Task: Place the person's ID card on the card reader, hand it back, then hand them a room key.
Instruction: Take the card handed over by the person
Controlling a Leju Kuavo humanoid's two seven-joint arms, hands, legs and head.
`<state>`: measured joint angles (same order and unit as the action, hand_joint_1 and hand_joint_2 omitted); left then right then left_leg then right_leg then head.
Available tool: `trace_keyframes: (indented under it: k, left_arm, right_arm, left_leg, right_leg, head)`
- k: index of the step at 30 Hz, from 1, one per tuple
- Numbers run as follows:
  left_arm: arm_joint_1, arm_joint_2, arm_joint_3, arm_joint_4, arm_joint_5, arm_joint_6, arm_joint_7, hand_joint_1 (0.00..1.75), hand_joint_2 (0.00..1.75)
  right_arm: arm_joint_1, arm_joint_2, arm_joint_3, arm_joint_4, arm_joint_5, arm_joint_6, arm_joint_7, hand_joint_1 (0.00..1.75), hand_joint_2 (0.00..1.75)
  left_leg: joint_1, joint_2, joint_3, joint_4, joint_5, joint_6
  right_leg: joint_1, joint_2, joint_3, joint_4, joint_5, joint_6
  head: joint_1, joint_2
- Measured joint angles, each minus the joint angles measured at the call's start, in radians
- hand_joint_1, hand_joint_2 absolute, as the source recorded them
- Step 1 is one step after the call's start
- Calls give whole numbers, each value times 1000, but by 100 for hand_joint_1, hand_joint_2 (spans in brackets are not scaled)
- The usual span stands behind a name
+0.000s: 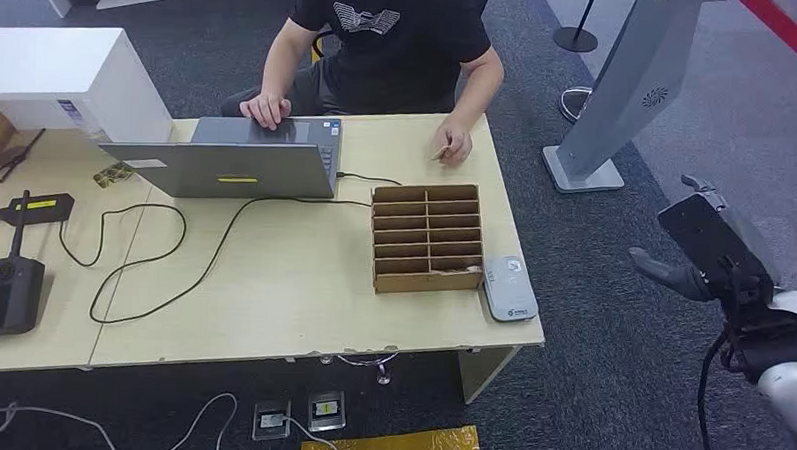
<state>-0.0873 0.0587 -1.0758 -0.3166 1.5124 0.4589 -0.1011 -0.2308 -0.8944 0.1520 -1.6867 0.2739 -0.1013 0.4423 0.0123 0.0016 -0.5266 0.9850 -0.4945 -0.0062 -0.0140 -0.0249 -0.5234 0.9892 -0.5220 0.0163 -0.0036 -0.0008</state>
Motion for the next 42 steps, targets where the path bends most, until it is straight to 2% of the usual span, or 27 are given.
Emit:
trace_keyframes:
  k: [9,18,22,27,31,35,42]
  left_arm:
    - [0,0,0,0,-2,-1,0,0,0]
    - [-3,3,-10,1,-1,-5,-10,0,0]
    - [-4,6,-22,2,-1,-6,-13,0,0]
    - [-8,9,-41,2,-1,-6,-13,0,0]
    - [-12,16,-64,2,0,-4,-13,0,0]
    - [-14,21,-84,2,0,-6,-14,0,0]
    - [-15,29,-113,2,0,-14,-19,0,0]
  right_arm:
    - [-44,-23,46,-42,81,44,31,0,175]
    - [-131,-19,159,-127,294,159,111,0,175]
    - [-149,-10,202,-151,373,187,140,0,0]
    - [-182,11,269,-166,494,188,179,0,0]
    - [-216,38,335,-168,591,154,193,0,0]
    - [-231,64,383,-168,634,118,199,0,175]
    - [-236,105,423,-168,637,146,200,0,175]
  left_leg:
    - [0,0,0,0,0,0]
    - [0,0,0,0,0,0]
    - [0,-1,0,0,0,0]
    - [0,-1,0,0,0,0]
    - [0,-1,0,0,0,0]
    - [0,-1,0,0,1,-1]
    - [0,-1,0,0,1,-1]
  right_leg:
    - [0,0,0,0,0,0]
    - [0,0,-1,1,0,0]
    - [0,-1,0,1,0,0]
    - [0,-1,0,1,0,0]
    - [0,0,0,1,0,0]
    - [0,0,0,1,0,0]
    - [0,0,0,1,0,0]
  head:
    - [0,0]
    - [-1,0]
    - [0,0]
    - [0,0]
    - [0,0]
    - [0,0]
    - [0,0]
